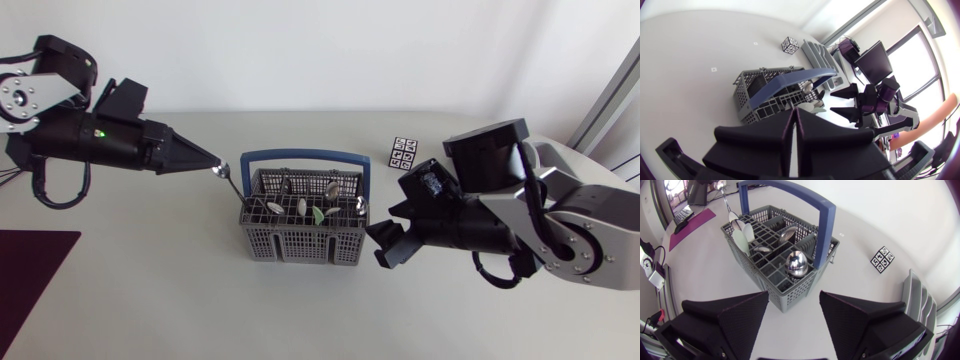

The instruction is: Transfer all utensils from the basket to the drawer tray.

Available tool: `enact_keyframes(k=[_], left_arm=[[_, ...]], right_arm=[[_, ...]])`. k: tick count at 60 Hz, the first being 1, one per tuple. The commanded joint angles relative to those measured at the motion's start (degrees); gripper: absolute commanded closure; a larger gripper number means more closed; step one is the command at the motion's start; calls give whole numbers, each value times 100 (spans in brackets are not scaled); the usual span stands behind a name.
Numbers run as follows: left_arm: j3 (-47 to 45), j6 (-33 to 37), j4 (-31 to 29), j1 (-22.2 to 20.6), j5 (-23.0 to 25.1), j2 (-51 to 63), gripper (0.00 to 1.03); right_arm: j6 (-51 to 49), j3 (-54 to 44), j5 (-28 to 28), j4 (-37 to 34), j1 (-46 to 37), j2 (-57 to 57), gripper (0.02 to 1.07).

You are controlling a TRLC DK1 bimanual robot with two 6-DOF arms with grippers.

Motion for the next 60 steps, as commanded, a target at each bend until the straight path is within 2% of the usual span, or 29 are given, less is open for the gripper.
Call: enact_keyframes(k=[1,7,15,21,28,38,46,54,60], left_arm=[[284,-152,-56,135,145,-286,100],[407,-170,-135,293,145,-673,100],[565,-196,-329,302,145,-1191,100],[600,-223,-469,118,145,-1446,100],[442,-214,-496,-489,48,-1754,100],[266,-179,-399,-1438,-462,-1772,100],[152,-231,-179,-2132,-840,-1648,100],[135,-258,58,-3029,-1385,-1288,100],[196,-196,128,-3486,-1543,-1086,99]], right_arm=[[32,142,56,-120,62,9,32],[32,151,73,-182,62,-53,32],[-20,89,73,-190,53,-193,32],[-47,28,47,-226,53,-343,22],[-152,-16,-85,-305,62,-729,17],[-416,1,-278,-542,70,-1230,7],[-548,-51,-709,-691,97,-1626,7],[-803,-130,-849,-779,343,-1863,7],[-917,-174,-1008,-691,448,-1863,7]])
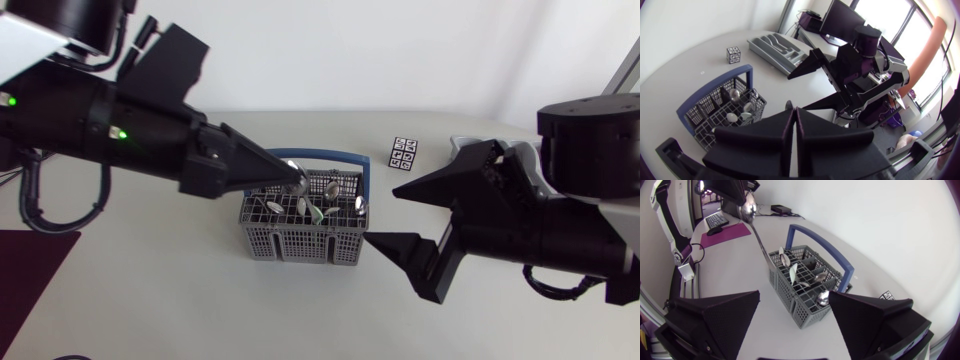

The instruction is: Transfer all utensils from the basket to the drawer tray.

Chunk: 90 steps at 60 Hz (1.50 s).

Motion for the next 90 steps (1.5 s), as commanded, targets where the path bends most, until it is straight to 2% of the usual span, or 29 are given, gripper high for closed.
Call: enact_keyframes(k=[1,9,13,19,29,35,48,54,67,71,75,82,86,90], left_arm=[[-49,-41,74,-335,-67,193,100],[13,91,74,-695,-76,307,100],[4,170,74,-765,-76,333,100],[31,214,83,-836,-67,386,100],[118,205,83,-888,-67,483,100],[145,196,83,-879,-67,518,100],[162,196,91,-844,-67,500,100],[162,188,91,-844,-67,492,100],[145,196,91,-783,-67,456,99],[145,196,91,-739,-67,439,98],[127,196,91,-721,-67,421,88],[136,179,144,-669,-67,395,59],[189,153,223,-589,-67,386,38],[277,109,320,-466,-120,360,34]], right_arm=[[-189,-192,-125,1,94,-10,7],[-286,-192,-397,125,235,17,8],[-330,-192,-503,195,314,34,14],[-391,-209,-556,318,455,166,18],[-426,-183,-556,555,701,289,42],[-409,-165,-520,669,780,351,60],[-435,-201,-547,836,815,632,87],[-426,-192,-564,916,815,693,89],[-418,-148,-564,880,841,658,102],[-409,-165,-538,836,841,623,102],[-418,-218,-538,784,841,561,102],[-426,-253,-538,669,885,544,102],[-426,-262,-538,582,885,526,102],[-435,-306,-529,485,877,438,102]])
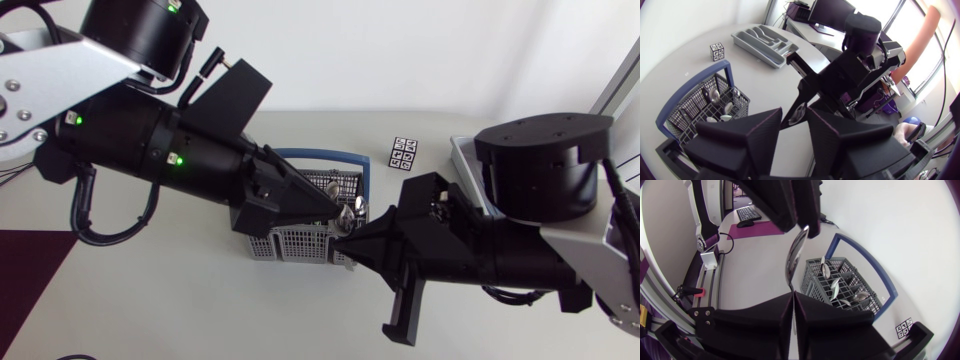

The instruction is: Transfer all utensils from the basket to the drawer tray.

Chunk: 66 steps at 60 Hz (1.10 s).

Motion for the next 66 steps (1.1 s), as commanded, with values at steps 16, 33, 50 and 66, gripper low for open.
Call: enact_keyframes(k=[16,33,50,66], left_arm=[[675,-300,396,805,-1281,63,26],[279,702,123,330,-3012,195,26],[-55,1054,194,14,-3416,283,26],[-90,1159,211,-30,-3531,397,26]], right_arm=[[-523,-548,127,-760,-998,-883,102],[-2140,-715,-514,-1068,-3810,-1200,102],[-3775,-531,-1508,-698,-6306,-84,102],[-5524,401,-2026,-400,-7906,1955,102]])
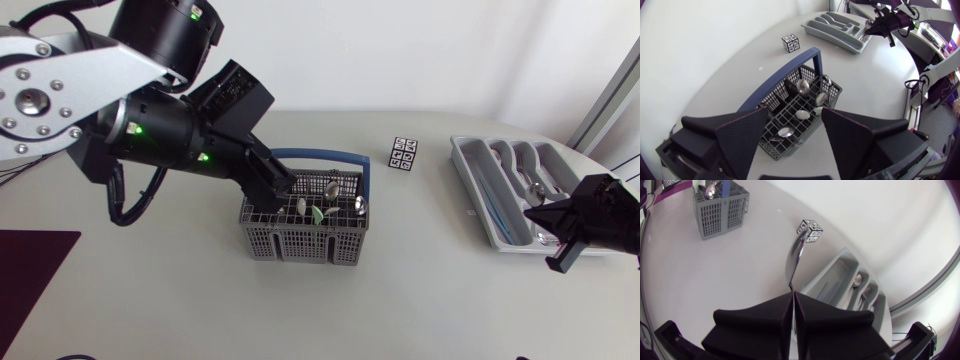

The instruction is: Transfer all utensils from the basket to the drawer tray.

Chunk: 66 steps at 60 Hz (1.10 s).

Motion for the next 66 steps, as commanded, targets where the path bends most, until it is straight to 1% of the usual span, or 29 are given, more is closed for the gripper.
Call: enact_keyframes(k=[1,10,19,26,32,42,45,50,51,57,62,66], left_arm=[[-162,150,25,-72,-55,76,26],[-197,220,25,-116,-91,85,26],[-259,299,25,-124,-99,85,26],[-277,334,-36,-151,-108,85,26],[-250,343,-106,-160,-117,85,26],[-233,361,-186,-151,-126,85,26],[-233,378,-203,-151,-126,85,26],[-233,378,-221,-160,-126,85,26],[-233,378,-230,-160,-126,85,26],[-224,387,-265,-212,-126,120,26],[-197,396,-282,-274,-135,190,26],[-162,396,-282,-335,-143,287,26]], right_arm=[[-882,513,-96,86,-394,629,102],[-1955,1198,-35,33,-825,1587,102],[-2464,1840,141,77,-1018,2413,102],[-3018,2183,537,156,-1071,2941,102],[-3132,2473,809,191,-1176,3240,102],[-3457,2622,1266,191,-1264,3556,101],[-3642,2569,1477,191,-1264,3644,101],[-3800,2464,1600,182,-1273,3670,101],[-3818,2446,1626,182,-1273,3679,100],[-3950,2244,1758,165,-1264,3653,88],[-4020,2077,1952,279,-1264,3661,84],[-4020,1963,1960,481,-1255,3653,72]])
